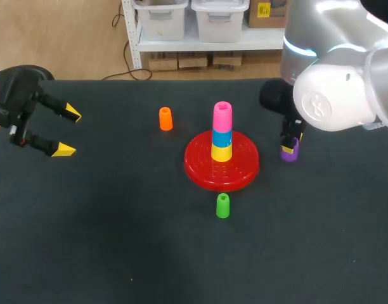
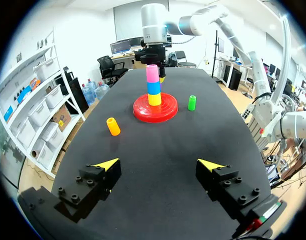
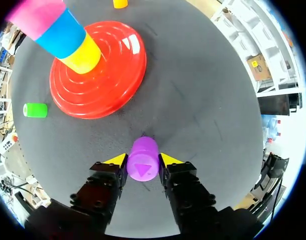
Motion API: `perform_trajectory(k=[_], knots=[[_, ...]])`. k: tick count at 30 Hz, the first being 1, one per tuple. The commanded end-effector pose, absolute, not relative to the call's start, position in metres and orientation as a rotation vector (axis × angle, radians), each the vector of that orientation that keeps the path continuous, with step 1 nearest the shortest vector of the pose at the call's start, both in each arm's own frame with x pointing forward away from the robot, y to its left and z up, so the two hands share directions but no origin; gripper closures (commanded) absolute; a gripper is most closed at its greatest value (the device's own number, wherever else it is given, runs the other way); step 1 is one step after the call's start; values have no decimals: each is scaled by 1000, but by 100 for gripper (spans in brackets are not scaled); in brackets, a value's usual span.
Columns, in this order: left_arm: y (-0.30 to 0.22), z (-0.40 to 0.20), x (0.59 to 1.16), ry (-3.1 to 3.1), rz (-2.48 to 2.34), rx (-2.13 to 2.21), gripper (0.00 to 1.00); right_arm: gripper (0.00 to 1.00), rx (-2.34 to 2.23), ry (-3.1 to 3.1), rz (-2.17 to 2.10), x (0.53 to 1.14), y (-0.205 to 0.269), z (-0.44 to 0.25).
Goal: Pick up and stack the cylinders on the red base in this order: pink,purple,orange,green
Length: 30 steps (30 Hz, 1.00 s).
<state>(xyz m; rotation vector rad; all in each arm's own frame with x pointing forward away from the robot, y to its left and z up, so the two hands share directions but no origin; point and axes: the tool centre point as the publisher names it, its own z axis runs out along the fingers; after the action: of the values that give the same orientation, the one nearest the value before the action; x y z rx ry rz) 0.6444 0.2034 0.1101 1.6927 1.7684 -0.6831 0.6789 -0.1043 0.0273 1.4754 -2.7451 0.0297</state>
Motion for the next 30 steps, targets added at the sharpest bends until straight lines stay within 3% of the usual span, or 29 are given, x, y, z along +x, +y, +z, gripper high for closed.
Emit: perform_trajectory(k=[1,15,30], knots=[[204,109,643,1765,-680,1691,0,100,1486,-2767,62,669,-101,47],[204,109,643,1765,-680,1691,0,100,1588,-2807,162,668,-55,155],[204,109,643,1765,-680,1691,0,100,1716,-2762,166,685,7,187]])
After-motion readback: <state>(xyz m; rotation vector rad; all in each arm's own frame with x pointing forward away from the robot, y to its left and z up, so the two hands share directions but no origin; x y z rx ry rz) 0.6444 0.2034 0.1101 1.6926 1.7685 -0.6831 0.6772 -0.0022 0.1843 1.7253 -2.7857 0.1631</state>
